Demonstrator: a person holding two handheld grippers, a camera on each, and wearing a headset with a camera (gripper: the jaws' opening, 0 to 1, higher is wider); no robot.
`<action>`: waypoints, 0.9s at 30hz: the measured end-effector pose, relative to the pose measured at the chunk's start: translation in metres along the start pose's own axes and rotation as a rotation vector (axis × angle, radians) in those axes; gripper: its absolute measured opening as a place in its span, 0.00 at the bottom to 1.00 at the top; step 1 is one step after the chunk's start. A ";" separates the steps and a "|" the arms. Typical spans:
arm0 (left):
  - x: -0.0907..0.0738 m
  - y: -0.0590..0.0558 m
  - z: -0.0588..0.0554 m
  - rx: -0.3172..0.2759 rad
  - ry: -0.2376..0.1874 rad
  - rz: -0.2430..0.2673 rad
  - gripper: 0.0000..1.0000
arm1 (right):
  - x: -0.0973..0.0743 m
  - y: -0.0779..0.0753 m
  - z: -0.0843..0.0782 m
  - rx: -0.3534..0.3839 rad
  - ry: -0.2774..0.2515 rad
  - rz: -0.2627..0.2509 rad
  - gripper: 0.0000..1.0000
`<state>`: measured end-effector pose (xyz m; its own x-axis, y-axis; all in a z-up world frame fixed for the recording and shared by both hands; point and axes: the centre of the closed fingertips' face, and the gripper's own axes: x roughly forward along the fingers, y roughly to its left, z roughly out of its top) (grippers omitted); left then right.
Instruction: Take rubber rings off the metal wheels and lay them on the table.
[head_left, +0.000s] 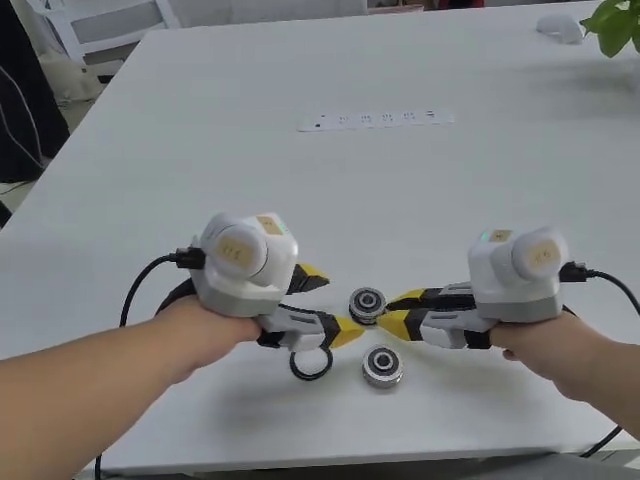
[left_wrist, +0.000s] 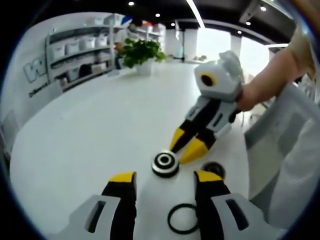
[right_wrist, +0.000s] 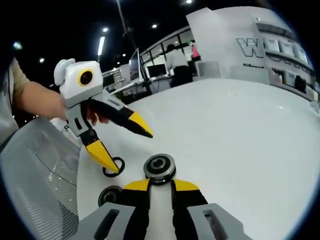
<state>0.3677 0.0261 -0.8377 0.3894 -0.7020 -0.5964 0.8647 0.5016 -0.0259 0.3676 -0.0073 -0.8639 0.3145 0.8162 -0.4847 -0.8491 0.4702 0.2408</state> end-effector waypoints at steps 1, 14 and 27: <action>0.001 0.000 0.001 0.001 -0.002 -0.002 0.46 | 0.001 0.000 0.000 -0.003 0.000 0.001 0.12; 0.013 -0.004 0.005 0.016 -0.003 -0.021 0.37 | 0.000 0.000 -0.001 -0.005 -0.003 -0.002 0.09; 0.023 -0.006 0.010 0.010 -0.007 -0.025 0.28 | 0.001 0.000 -0.002 0.000 -0.008 -0.002 0.07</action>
<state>0.3750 0.0021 -0.8437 0.3700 -0.7174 -0.5902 0.8772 0.4790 -0.0322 0.3672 -0.0072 -0.8656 0.3195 0.8181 -0.4782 -0.8485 0.4717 0.2399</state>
